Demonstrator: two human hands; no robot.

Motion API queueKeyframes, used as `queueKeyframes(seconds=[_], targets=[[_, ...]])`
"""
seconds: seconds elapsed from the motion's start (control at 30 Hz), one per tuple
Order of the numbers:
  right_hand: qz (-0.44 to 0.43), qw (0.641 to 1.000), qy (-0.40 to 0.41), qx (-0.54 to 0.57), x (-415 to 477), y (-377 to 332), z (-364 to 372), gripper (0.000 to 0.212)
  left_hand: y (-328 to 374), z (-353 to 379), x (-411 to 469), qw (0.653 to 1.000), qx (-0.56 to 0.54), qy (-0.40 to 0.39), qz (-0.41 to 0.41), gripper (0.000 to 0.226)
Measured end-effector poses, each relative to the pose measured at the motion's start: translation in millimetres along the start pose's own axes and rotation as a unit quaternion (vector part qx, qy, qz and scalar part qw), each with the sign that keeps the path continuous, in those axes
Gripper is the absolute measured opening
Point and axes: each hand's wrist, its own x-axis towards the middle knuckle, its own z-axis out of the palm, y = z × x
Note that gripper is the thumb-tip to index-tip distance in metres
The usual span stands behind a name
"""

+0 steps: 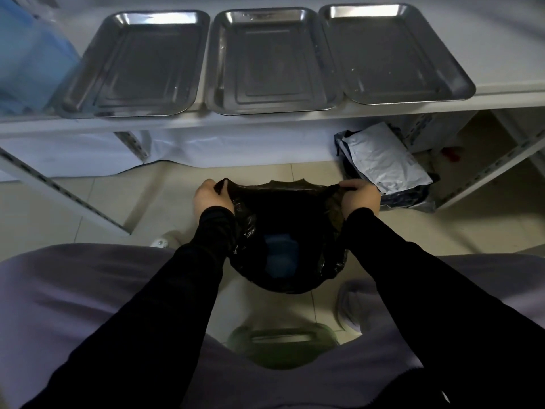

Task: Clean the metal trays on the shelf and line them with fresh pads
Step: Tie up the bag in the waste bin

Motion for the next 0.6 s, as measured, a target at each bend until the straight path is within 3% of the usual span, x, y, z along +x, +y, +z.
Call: queueKeyframes(seconds=[0.13,0.23,0.33,0.47,0.53,0.6], targets=[[0.014,1.0,0.009,0.026,0,-1,-3,0.046,5,1,-4,0.996,-0.049,-0.022,-0.073,0.043],[0.013,0.998,-0.016,0.06,-7,-5,0,0.047,11,10,-7,0.973,-0.169,-0.097,-0.126,0.051],[0.001,0.993,-0.088,0.078,-14,-10,6,0.057,12,16,-12,0.941,-0.258,-0.186,-0.116,0.045],[-0.021,0.987,-0.149,0.064,-22,-12,8,0.081,6,17,-13,0.957,-0.142,-0.251,-0.038,0.049],[0.014,0.987,-0.142,0.073,-25,-15,4,0.093,4,14,-13,0.976,-0.084,-0.2,-0.024,0.045],[0.083,0.98,-0.155,0.088,-25,-15,1,0.094,3,7,-14,0.985,-0.083,-0.142,-0.061,0.046]])
